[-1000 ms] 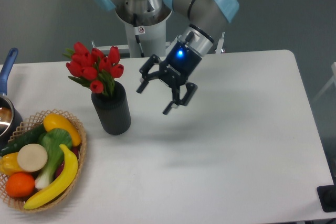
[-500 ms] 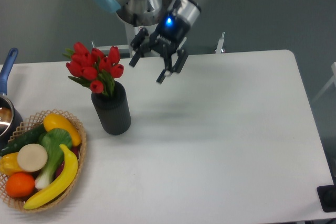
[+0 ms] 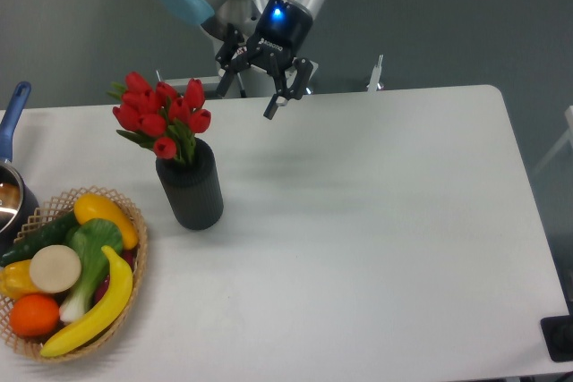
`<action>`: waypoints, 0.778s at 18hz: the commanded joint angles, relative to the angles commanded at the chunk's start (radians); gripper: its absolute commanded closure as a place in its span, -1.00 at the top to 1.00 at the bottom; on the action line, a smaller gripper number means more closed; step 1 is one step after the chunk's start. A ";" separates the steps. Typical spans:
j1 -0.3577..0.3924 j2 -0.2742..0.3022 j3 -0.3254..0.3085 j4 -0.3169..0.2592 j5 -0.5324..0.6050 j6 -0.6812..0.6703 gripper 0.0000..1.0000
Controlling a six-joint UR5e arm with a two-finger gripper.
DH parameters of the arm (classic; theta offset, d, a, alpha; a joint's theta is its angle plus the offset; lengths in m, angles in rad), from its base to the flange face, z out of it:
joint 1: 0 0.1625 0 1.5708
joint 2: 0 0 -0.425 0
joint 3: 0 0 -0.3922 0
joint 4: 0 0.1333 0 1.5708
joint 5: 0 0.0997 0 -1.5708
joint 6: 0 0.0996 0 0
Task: Pick up the flowers from the vase
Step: 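Lower the open gripper onto the tulip stems just above the vase rim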
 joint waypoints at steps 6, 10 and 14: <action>-0.064 -0.072 0.006 0.002 -0.064 0.005 1.00; -0.118 -0.136 0.029 0.003 -0.063 0.011 1.00; -0.155 -0.170 0.040 0.003 -0.068 0.012 1.00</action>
